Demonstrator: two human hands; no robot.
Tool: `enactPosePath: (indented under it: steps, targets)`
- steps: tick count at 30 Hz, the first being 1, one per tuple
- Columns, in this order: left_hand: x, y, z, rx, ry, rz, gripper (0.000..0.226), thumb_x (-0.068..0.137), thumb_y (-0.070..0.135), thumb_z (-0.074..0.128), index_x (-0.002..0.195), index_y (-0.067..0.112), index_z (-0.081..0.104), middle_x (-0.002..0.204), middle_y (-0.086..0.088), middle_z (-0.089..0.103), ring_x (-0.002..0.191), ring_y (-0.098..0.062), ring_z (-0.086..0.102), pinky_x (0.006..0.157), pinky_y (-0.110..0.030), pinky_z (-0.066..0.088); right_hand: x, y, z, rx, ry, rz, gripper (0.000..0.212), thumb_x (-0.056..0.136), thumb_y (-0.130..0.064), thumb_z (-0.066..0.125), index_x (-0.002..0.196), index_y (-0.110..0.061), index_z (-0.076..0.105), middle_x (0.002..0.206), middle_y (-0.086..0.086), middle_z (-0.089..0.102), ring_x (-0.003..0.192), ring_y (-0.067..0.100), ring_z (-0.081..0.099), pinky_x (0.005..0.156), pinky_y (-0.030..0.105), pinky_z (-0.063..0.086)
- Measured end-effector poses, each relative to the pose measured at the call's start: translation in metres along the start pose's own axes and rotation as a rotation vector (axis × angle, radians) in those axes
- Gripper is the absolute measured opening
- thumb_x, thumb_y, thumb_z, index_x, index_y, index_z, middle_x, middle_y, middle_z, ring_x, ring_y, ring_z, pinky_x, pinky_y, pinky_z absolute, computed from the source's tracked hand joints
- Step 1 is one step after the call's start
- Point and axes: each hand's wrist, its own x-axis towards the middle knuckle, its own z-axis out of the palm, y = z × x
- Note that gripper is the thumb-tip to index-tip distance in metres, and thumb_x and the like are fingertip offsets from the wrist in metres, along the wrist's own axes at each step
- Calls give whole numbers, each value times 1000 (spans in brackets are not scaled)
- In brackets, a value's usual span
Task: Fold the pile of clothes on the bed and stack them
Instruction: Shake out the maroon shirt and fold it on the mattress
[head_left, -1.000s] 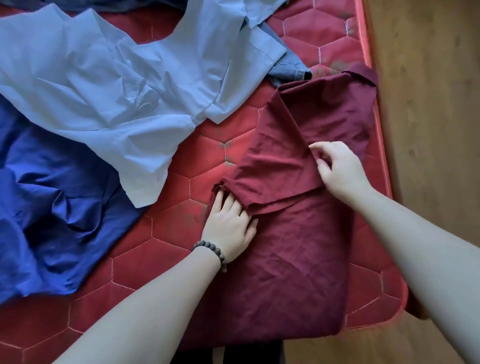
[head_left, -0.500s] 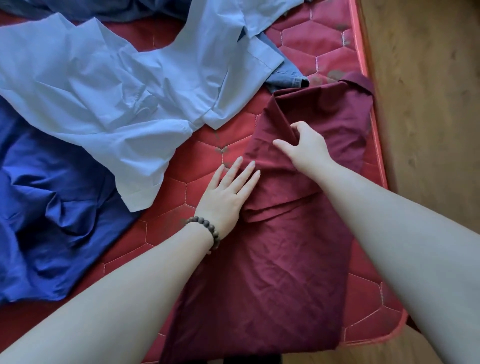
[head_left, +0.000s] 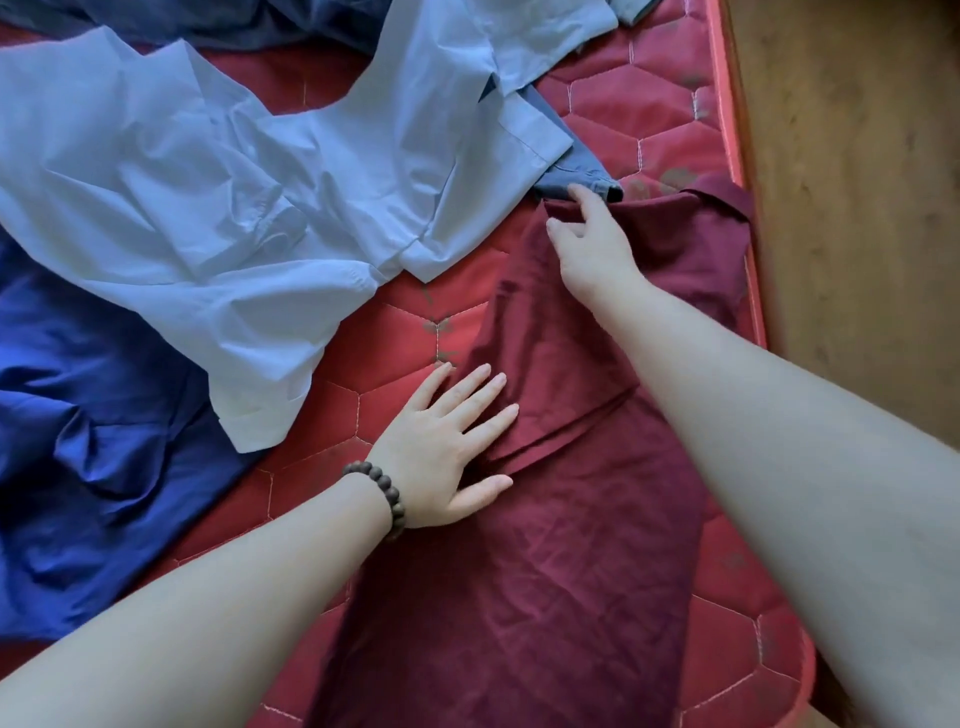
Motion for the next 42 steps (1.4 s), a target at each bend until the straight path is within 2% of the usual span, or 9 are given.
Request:
enactPosePath:
  steps: [5,9,13,15,19,24,28,35,42]
  targets:
    - [37,13,-17,-14,336,-19,24,93,22,48,96,9,69,116,-11,64,111,-34,58,96,-45,40,-28,39,-6,-264,192,-159,35,92,-27,58,124,-13,54,104,3,59,104,24,53,88,28,36]
    - [85,3,-13,50,213,-123,41,91,25,43,124,11,62,144,-14,48,135,-33,42,109,-48,35,-29,64,-33,-557,395,-208,45,91,-33,58,134,-20,52,148,9,37,139,28,29,112,44,25]
    - [109,-6,-6,152,-109,-171,66,92,52,12,154,27,18,162,-5,8,149,-26,4,119,-53,4,-17,91,-65,-930,65,-124,63,97,-56,34,153,-35,13,163,2,-3,149,24,-7,117,58,0]
    - [114,-4,-6,184,-71,-211,65,92,54,14,152,29,25,160,-6,21,148,-26,13,117,-58,3,-16,104,-74,-1055,-24,-78,66,95,-63,21,153,-37,3,163,1,-6,149,22,-11,116,61,-2]
    - [142,2,-13,179,233,-181,47,92,38,37,126,11,58,131,-14,55,131,-31,43,113,-53,19,-21,107,-68,-995,163,-233,64,97,-56,23,154,-28,14,163,5,3,149,24,-3,115,58,-4]
    - [169,-13,-4,181,-20,-214,69,95,54,11,155,21,7,163,-6,2,149,-20,-4,121,-43,-2,-21,117,-50,-1044,-6,-291,68,90,-60,3,153,-35,8,163,0,6,149,22,3,118,55,-1]
    - [166,-16,2,174,46,-202,70,94,55,15,155,20,14,162,-6,9,150,-20,2,121,-45,4,-6,85,-43,-753,310,-367,57,91,-49,33,131,-16,55,129,16,53,121,35,48,111,58,27]
    - [165,-18,4,147,72,-188,69,94,52,27,154,19,18,161,-7,15,149,-22,7,120,-46,8,80,10,-51,-782,1,-241,39,91,-36,56,128,-21,53,124,12,54,117,33,48,93,38,39]
    - [165,-19,2,134,60,-193,70,93,52,31,154,20,18,162,-6,13,150,-22,7,120,-48,12,146,-29,-103,-804,250,-410,30,93,-9,40,111,-13,64,109,15,60,103,36,54,78,37,40]
